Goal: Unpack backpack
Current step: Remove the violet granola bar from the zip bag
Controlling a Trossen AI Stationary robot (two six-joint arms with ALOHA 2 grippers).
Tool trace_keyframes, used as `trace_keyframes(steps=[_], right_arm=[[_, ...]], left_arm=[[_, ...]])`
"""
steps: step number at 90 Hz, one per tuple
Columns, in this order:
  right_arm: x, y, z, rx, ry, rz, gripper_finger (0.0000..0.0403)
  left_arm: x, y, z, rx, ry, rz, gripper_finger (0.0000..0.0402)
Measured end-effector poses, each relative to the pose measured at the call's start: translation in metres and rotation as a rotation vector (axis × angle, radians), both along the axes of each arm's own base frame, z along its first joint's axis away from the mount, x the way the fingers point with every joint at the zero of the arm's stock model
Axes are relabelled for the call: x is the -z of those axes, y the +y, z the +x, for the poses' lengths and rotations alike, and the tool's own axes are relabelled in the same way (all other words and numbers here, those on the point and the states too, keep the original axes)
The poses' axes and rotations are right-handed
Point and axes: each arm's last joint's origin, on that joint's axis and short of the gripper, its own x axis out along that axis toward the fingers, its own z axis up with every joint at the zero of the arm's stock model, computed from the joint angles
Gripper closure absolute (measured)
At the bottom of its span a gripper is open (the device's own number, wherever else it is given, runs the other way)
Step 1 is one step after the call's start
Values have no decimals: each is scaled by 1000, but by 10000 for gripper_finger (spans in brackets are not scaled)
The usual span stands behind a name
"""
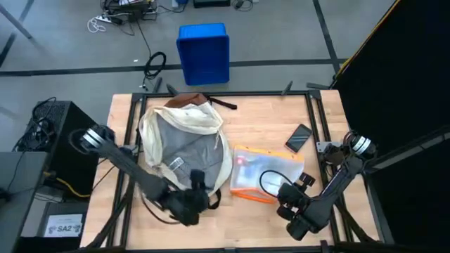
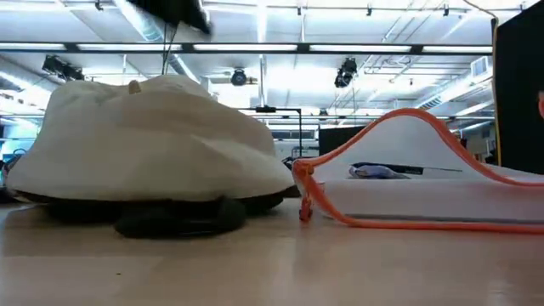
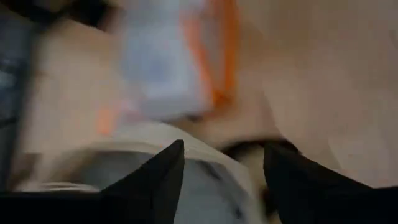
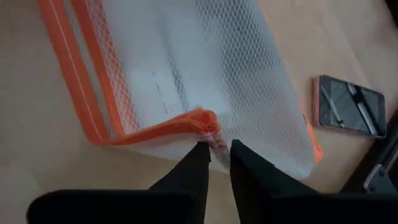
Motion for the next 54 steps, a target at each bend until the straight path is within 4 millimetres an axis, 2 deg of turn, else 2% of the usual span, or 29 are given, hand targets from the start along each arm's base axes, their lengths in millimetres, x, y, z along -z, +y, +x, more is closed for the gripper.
trace_keyframes(steps=[8, 13, 23, 32, 41, 54], right_arm=[[0, 0, 0, 0, 0, 0, 370], [0, 0, 0, 0, 0, 0, 371], [0, 0, 0, 0, -2, 3, 372], [0, 0, 0, 0, -2, 4, 368], [0, 0, 0, 0, -2, 4, 364], [0, 0, 0, -1, -6, 4, 362]], left_arm=[[38, -7, 7, 24, 126, 37, 214], [53, -3, 4, -12, 208, 95, 214], [61, 18, -10, -224, 328, 231, 214], [46, 37, -30, -387, 350, 401, 214], [21, 50, -44, -500, 258, 485, 214], [-19, 59, -62, -551, 60, 434, 214]])
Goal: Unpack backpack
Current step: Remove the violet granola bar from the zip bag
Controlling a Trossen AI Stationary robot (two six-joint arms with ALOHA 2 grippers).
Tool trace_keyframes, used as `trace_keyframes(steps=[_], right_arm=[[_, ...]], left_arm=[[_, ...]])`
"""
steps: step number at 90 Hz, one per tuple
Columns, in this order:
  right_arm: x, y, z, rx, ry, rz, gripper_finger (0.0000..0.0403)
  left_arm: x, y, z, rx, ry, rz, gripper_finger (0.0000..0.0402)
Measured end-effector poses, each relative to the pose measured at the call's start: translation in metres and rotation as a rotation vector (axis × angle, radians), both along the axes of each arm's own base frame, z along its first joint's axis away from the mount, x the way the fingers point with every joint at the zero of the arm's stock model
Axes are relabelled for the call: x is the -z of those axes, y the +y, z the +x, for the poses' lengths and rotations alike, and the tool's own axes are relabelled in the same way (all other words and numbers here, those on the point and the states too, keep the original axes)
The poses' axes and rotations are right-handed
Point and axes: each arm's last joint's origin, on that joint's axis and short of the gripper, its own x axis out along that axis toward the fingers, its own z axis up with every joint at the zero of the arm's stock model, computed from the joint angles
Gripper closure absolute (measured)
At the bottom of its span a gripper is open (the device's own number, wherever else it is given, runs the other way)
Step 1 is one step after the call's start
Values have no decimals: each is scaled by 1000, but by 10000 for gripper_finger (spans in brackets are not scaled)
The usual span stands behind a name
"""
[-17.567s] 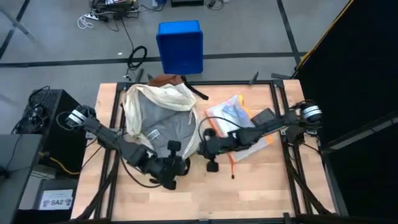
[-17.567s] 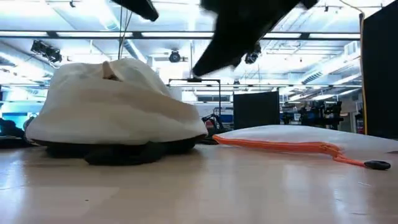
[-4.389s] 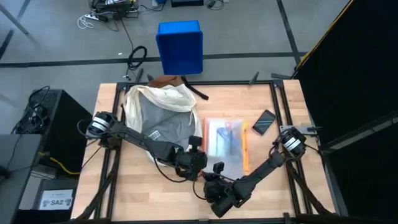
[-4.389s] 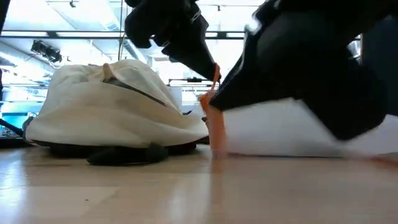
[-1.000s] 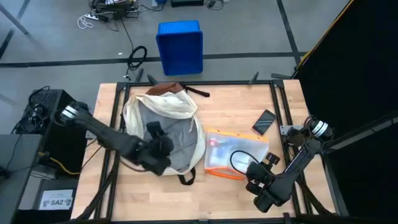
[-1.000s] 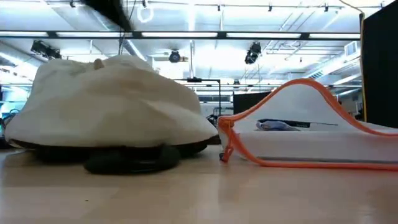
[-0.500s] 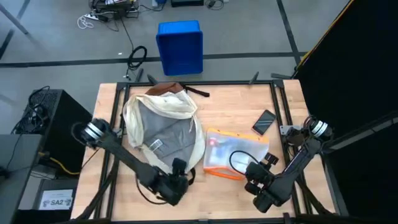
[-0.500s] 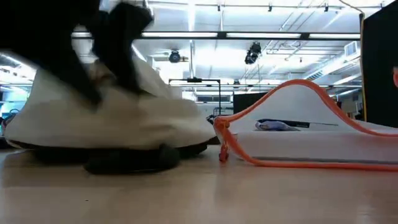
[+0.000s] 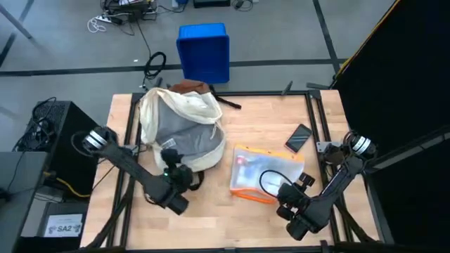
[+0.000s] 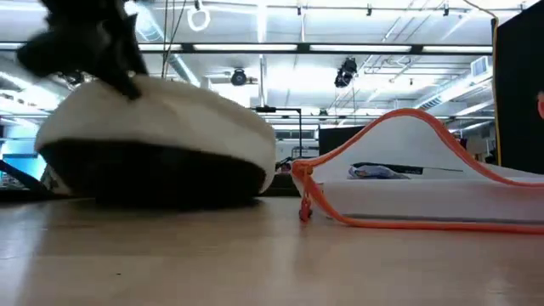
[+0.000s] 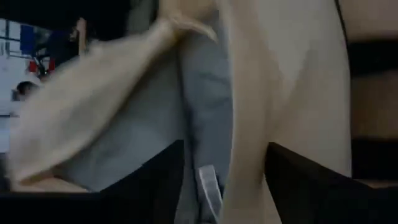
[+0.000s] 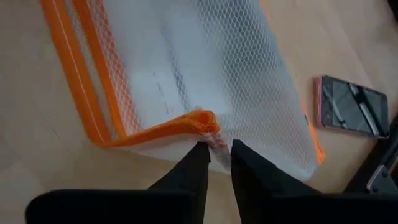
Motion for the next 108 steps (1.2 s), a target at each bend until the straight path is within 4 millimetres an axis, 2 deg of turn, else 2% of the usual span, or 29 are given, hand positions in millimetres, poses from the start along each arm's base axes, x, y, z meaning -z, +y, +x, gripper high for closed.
trace_keyframes(steps=[8, 18, 32, 38, 48, 60, 71, 84, 108], right_arm=[[0, 0, 0, 0, -1, 1, 365], [0, 0, 0, -1, -1, 1, 368], [0, 0, 0, -1, -2, 2, 365], [0, 0, 0, -1, -4, 3, 362], [0, 0, 1, -5, -16, -2, 358], [0, 1, 1, -7, -26, 2, 359], [0, 1, 1, -7, -25, 2, 362], [0, 1, 1, -7, -26, 2, 362], [0, 1, 2, -6, -28, 3, 356]], left_arm=[[-22, -4, -7, 65, -166, -50, 214], [-43, -11, -14, 162, -288, -91, 214], [-51, -27, -2, 259, -392, -161, 214], [-46, -39, 14, 340, -412, -211, 214], [-26, -59, 40, 506, -412, -228, 214], [1, -67, 67, 635, -368, -211, 213], [25, -60, 88, 672, -314, -288, 197], [40, -48, 109, 687, -315, -368, 153], [64, -23, 138, 667, -331, -324, 69]])
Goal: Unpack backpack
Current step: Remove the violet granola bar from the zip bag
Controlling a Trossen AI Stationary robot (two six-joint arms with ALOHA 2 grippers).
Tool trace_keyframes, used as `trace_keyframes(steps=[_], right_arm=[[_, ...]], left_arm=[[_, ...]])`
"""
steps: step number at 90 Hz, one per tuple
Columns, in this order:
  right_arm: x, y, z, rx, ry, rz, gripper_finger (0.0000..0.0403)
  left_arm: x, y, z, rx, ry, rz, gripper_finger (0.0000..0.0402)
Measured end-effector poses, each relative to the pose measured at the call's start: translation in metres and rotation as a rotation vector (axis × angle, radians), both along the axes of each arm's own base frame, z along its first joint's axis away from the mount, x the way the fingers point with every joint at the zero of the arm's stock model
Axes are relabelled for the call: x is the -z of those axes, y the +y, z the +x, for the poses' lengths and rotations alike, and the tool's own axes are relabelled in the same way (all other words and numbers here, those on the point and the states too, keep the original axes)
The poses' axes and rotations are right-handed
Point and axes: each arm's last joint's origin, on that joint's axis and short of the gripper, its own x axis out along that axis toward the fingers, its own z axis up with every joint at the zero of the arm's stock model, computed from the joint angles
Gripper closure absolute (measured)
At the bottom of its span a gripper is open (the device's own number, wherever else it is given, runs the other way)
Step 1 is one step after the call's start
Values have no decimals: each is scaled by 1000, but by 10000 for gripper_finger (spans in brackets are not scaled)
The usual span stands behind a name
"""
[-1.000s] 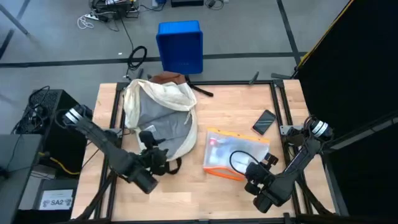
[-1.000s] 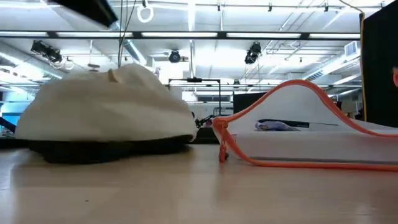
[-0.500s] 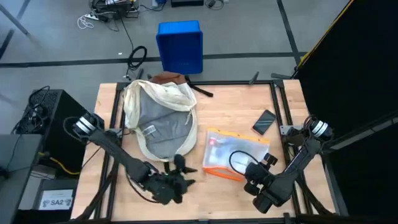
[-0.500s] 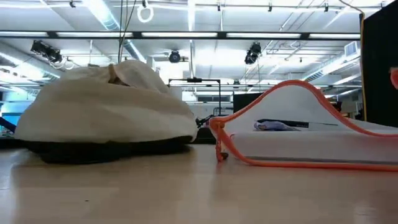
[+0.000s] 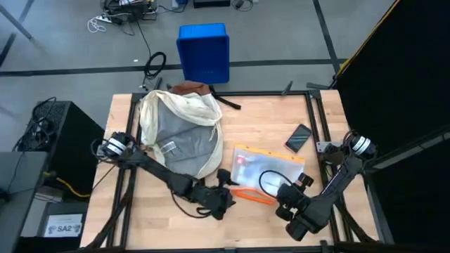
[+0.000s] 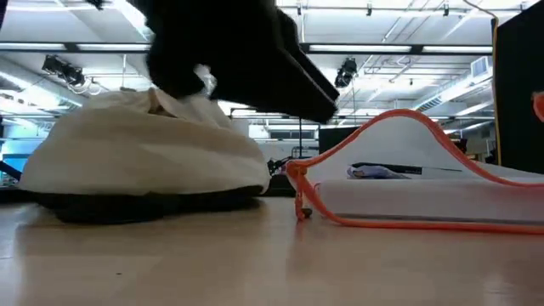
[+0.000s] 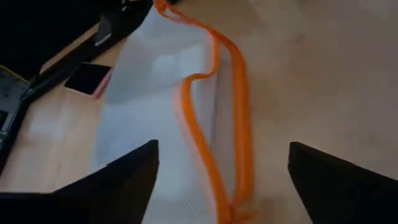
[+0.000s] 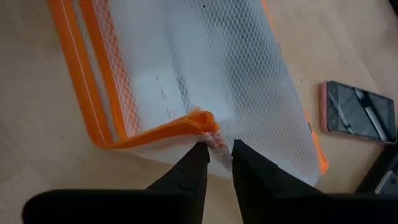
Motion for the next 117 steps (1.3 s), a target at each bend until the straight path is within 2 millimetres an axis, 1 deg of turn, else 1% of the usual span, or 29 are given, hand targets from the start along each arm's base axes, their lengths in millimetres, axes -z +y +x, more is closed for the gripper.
trace_keyframes(steps=[9, 23, 28, 33, 41, 56, 76, 80, 89, 97, 108, 117], right_arm=[[0, 0, 0, 1, -2, 3, 359], [1, 1, 1, 0, -14, 15, 362], [1, 1, 1, 0, -16, 17, 362], [1, 2, 2, 0, -17, 18, 360], [1, 2, 2, 0, -17, 19, 357], [1, 0, 3, 6, -17, 18, 355], [1, -1, 5, 11, -16, 17, 361], [1, -1, 5, 12, -17, 16, 362], [0, -2, 6, 5, -38, -3, 361], [-1, -6, 9, 5, -62, -31, 358], [-2, -14, 16, 25, -71, -71, 355], [-2, -24, 23, 32, -41, -101, 356]], left_arm=[[12, 13, 8, -63, 19, 31, 55], [29, 29, 16, -139, 51, 72, 53], [33, 32, 16, -166, 62, 92, 58], [34, 34, 15, -184, 74, 111, 73], [35, 35, 14, -208, 83, 130, 116], [37, 37, 12, -235, 109, 148, 225], [41, 48, 10, -301, 156, 144, 371], [42, 49, 9, -316, 160, 133, 389], [44, 49, 8, -324, 182, 87, 399], [46, 44, 6, -305, 200, -4, 401], [46, 26, 1, -247, 221, -138, 401], [41, 7, -2, -188, 230, -193, 401]])
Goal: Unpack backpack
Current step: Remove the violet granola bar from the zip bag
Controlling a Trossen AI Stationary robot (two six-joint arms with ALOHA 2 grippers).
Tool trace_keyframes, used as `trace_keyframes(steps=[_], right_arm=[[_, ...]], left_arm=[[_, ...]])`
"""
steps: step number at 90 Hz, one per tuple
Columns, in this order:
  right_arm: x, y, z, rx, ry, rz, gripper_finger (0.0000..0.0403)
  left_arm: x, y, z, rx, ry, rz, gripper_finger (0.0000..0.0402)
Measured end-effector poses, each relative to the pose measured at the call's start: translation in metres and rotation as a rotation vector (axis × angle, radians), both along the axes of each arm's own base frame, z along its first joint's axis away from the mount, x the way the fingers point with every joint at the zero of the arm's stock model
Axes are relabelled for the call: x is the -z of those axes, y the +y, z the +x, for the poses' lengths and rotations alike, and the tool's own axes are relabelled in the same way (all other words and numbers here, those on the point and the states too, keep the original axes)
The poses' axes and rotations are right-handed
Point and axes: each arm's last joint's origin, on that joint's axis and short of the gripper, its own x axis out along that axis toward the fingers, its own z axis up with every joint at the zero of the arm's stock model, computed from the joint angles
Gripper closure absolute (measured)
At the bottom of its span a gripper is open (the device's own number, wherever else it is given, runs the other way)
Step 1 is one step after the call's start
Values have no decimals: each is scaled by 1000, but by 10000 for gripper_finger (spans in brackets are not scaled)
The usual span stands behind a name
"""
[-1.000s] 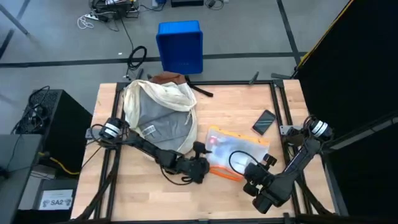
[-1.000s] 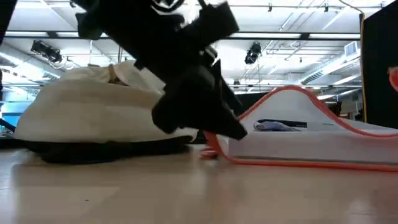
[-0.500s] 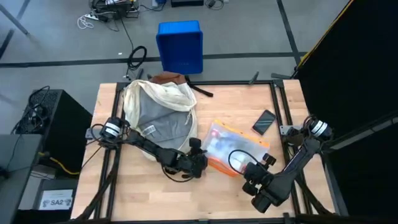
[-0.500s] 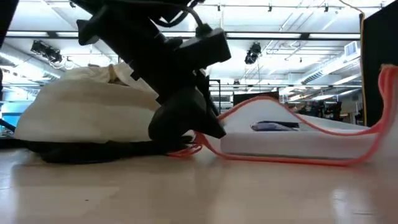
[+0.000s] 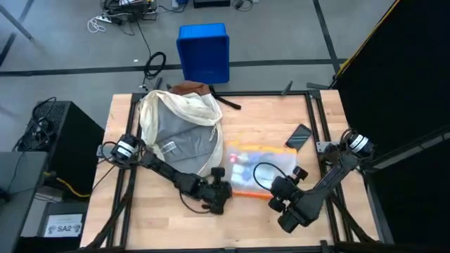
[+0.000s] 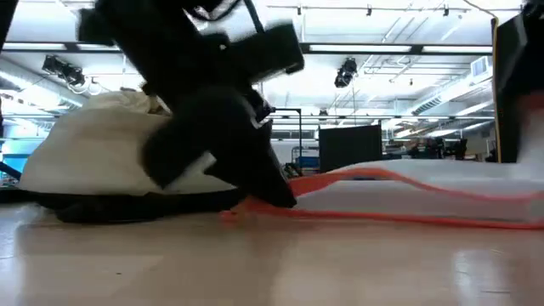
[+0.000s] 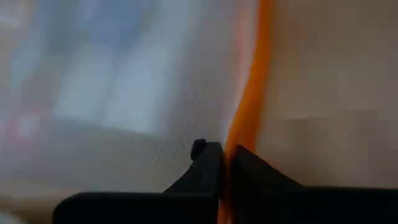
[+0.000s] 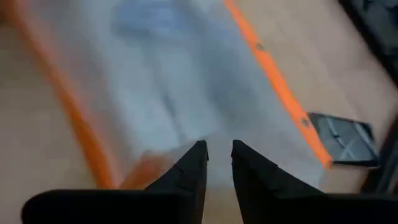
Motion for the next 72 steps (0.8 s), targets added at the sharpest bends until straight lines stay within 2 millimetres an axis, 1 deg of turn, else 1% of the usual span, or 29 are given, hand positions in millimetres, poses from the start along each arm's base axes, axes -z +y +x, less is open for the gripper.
trace_keyframes(steps=[8, 16, 23, 28, 37, 45, 53, 62, 72], right_arm=[[-1, -11, 7, 16, 30, -23, 359], [-2, -22, 14, 18, 61, -65, 361], [-2, -29, 19, -2, 97, -90, 362], [-6, -29, 21, -27, 102, -92, 364], [-17, -15, 23, -104, 37, -83, 365], [-22, 4, 20, -193, -53, -75, 367], [-24, 24, 13, -265, -165, -76, 366], [-18, 43, 7, -308, -304, -33, 363], [0, 58, 5, -374, -378, 45, 359]], left_arm=[[-10, -17, 0, 44, -29, -21, 402], [-22, -30, 3, 80, -64, -36, 402], [-32, -36, 7, 96, -95, -31, 402], [-38, -37, 10, 91, -114, -24, 402], [-45, -34, 16, 73, -140, 2, 402], [-48, -29, 20, 51, -154, 4, 402], [-49, -23, 23, 30, -162, 1, 402], [-50, -19, 26, 5, -170, -14, 402], [-50, -17, 27, -1, -175, -18, 402]])
